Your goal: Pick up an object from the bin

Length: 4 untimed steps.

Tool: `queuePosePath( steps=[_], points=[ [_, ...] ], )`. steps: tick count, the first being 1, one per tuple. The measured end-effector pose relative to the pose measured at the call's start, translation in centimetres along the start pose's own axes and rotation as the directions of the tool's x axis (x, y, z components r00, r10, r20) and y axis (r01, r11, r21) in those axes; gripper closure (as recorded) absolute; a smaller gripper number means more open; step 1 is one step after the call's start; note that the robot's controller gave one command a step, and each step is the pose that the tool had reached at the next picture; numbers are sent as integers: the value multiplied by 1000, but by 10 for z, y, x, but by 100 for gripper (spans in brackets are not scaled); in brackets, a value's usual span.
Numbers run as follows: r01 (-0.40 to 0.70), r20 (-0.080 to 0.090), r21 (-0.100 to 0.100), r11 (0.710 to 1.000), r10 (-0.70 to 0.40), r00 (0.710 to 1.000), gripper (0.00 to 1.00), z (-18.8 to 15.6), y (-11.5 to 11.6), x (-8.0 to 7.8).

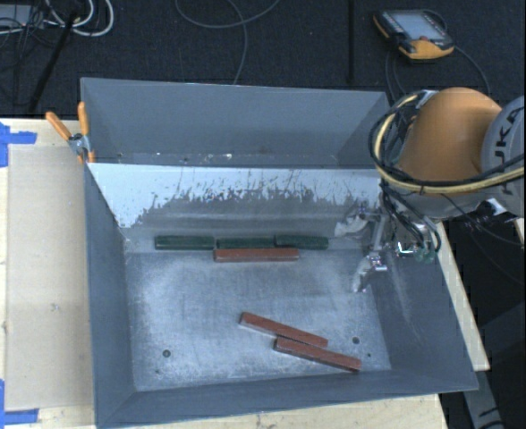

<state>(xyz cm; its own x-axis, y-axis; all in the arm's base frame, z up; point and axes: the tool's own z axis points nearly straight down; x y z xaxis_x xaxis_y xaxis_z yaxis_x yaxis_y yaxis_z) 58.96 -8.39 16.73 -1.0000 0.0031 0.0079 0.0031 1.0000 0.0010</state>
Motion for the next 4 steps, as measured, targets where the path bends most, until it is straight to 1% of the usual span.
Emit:
queuePosePath(
  steps=[1, 2, 3, 4],
  points=[
    [2, 7, 1, 1000, -2, 1000, 0, -5, 0, -2],
    [11, 12, 2, 1000, -11, 1000, 0, 37, 49, 33],
    [-39, 10, -3, 999, 39, 999, 0, 81, 73, 24],
    [-54, 16, 4, 999, 54, 998, 0, 90, 105, 36]
  ],
)
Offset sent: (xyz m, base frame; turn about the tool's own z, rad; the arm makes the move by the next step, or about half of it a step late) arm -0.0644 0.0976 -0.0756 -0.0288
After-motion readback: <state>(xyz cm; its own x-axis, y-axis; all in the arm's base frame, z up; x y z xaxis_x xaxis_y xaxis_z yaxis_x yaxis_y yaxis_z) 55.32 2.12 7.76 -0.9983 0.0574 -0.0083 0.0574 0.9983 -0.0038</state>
